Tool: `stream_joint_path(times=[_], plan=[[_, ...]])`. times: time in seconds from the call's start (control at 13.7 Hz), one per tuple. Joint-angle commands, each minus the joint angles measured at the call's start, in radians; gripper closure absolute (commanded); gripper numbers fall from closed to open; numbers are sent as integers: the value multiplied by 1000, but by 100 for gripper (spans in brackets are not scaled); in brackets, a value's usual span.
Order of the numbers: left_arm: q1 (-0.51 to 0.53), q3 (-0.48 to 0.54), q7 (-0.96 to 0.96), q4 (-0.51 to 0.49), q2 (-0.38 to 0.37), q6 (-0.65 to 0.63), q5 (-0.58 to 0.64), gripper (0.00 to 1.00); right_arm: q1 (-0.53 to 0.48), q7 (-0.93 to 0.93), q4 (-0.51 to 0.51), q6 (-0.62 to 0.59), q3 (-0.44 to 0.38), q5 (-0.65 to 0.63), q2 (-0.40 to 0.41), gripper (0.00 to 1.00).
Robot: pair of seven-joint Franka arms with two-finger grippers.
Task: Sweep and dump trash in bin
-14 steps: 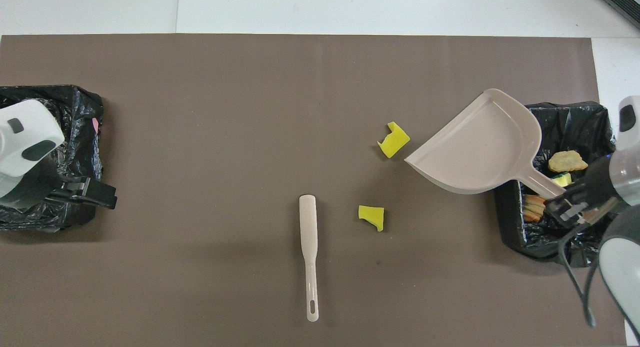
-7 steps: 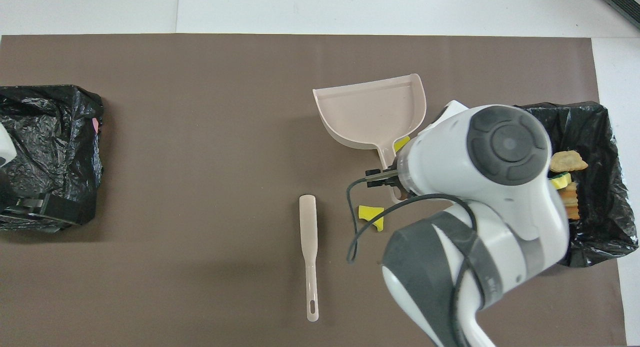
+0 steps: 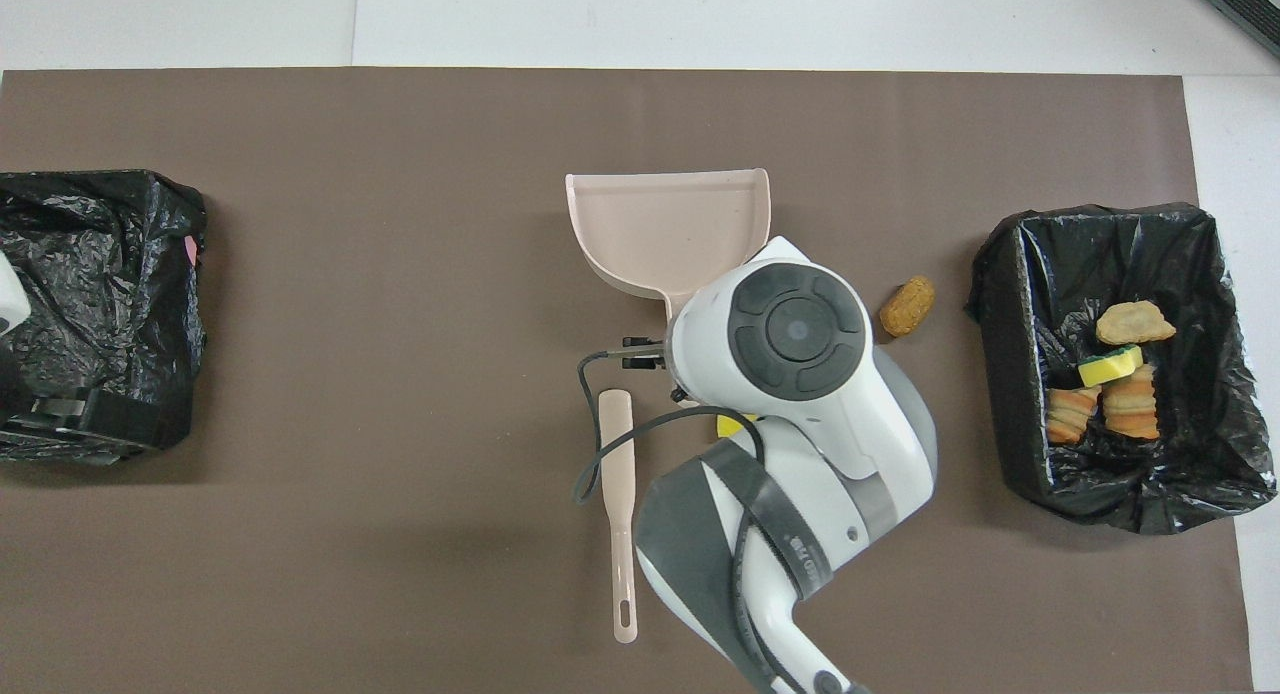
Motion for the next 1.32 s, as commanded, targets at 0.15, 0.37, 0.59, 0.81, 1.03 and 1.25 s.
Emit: stream_joint_path(times=[0.15,0.37,0.59,0.81,1.03,1.25], plan=[[7,-6,14,-36,-29,27,13,0,17,101,147,76,-5,-102,203,100],[7,-6,14,-36,-29,25,13,0,17,84,150,66,-6,-114,195,0],[7,-6,14,-36,-29,25,13,0,-1,26,149,47,-6,-103,132,0],[7,-6,14,-37,-29,24,13,0,-47,-104,146,-92,-6,-29,35,0],[7,-6,16,-37,-29,24,13,0,-122,-288,143,-219,-5,9,-43,0],[7,-6,14,-37,-29,24,13,0,-203,-452,141,-299,-8,44,-92,0]])
